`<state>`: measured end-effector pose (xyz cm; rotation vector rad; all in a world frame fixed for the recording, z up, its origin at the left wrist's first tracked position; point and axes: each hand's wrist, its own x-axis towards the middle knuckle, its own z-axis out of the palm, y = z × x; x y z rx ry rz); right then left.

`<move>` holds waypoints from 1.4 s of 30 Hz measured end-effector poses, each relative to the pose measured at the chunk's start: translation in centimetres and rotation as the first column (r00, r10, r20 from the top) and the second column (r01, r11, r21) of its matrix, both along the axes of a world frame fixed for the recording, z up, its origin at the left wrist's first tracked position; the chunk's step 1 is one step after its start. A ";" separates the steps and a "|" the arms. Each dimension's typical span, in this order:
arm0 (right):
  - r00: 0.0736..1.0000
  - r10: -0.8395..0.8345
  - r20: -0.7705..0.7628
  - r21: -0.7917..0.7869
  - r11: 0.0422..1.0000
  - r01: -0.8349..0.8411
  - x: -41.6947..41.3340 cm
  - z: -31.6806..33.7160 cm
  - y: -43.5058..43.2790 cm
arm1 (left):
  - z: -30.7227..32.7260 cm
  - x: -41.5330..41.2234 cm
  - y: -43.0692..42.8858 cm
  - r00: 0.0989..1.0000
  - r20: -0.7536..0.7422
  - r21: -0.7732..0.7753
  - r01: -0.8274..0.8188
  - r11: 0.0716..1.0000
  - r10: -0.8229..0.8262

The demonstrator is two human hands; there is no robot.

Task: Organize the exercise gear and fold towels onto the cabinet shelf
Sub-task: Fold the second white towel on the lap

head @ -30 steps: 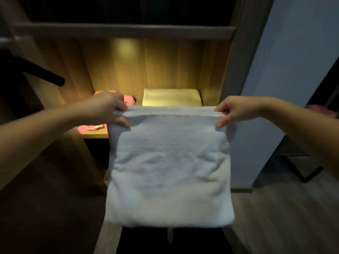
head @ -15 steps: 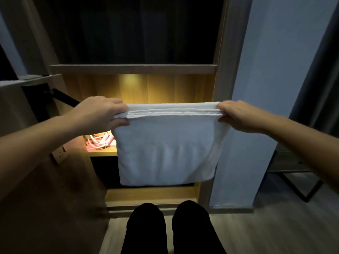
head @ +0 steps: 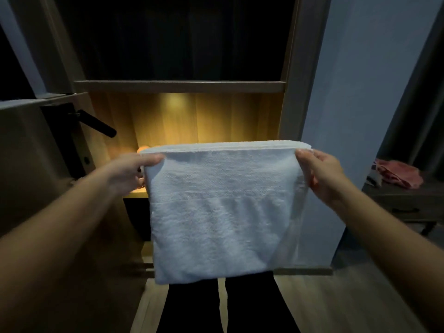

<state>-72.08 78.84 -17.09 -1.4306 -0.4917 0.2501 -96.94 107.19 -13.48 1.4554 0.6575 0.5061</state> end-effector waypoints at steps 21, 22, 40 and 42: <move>0.996 0.023 -0.083 -0.890 0.449 -0.084 -2.6 -14.9 1.9 | -18.6 0.7 0.5 0.628 -0.764 0.383 0.263 0.886 0.143; 0.995 0.013 -0.099 -0.889 0.449 -0.094 -2.3 -16.5 2.4 | -20.2 1.2 0.8 0.611 -0.780 0.369 0.275 0.888 0.135; 0.955 -0.211 -0.206 -0.792 0.610 -0.036 -0.5 -24.4 5.0 | -27.9 2.7 1.1 0.705 -0.652 0.335 -0.062 0.940 0.279; 0.953 -0.217 -0.211 -0.798 0.602 -0.039 0.0 -24.5 5.3 | -27.9 2.8 1.9 0.704 -0.642 0.349 -0.083 0.934 0.303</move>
